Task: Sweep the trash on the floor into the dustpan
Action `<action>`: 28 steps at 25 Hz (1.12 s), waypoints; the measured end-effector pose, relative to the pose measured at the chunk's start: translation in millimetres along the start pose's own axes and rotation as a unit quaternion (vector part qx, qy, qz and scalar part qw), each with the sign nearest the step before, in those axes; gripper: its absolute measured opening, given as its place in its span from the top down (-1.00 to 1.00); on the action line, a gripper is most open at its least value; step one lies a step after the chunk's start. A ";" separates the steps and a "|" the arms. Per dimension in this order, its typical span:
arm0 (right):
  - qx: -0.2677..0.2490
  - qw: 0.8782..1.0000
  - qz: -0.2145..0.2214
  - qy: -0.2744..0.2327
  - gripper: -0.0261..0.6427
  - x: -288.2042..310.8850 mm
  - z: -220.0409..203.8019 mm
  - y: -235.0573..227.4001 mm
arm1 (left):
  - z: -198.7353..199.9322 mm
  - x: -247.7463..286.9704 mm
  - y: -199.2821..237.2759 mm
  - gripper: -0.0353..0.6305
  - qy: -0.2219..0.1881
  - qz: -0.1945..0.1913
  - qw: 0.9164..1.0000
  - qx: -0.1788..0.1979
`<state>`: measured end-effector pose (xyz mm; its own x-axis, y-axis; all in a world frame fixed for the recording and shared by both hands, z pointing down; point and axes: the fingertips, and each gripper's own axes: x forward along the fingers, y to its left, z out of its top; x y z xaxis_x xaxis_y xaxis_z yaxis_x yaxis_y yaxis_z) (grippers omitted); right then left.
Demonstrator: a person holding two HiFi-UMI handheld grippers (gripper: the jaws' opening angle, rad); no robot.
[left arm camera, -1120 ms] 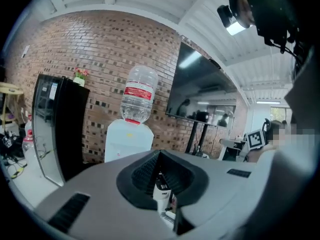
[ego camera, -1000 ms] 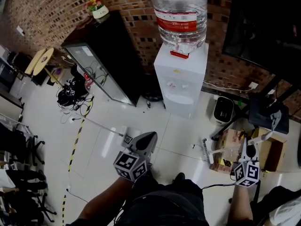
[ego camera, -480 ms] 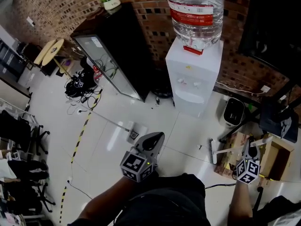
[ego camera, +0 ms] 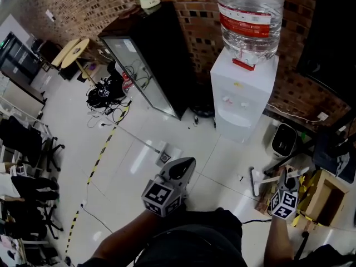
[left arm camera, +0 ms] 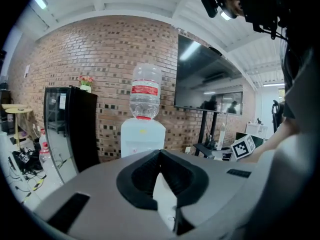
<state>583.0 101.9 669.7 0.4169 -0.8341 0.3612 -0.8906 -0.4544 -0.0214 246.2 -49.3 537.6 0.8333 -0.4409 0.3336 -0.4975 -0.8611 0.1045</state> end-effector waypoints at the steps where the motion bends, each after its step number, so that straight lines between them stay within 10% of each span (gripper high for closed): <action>1: -0.002 1.000 0.009 0.005 0.68 2.6 -0.3 8.9 | 1.7 -4.4 5.2 0.82 0.003 0.009 1.000 0.000; 18: -0.008 0.997 -0.006 0.074 0.66 69.2 -6.2 211.4 | -18.2 -124.8 232.5 0.82 -0.003 0.104 0.993 -0.049; 28: -0.006 0.994 -0.020 0.104 0.63 93.6 -6.4 368.9 | -7.2 -188.1 375.7 0.82 -0.003 0.089 0.995 -0.035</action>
<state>292.3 -141.8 701.6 0.4060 -0.7329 0.5459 -0.8772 -0.4801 0.0078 -99.2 -288.0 520.9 0.7311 -0.5873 0.3473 -0.6537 -0.7488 0.1099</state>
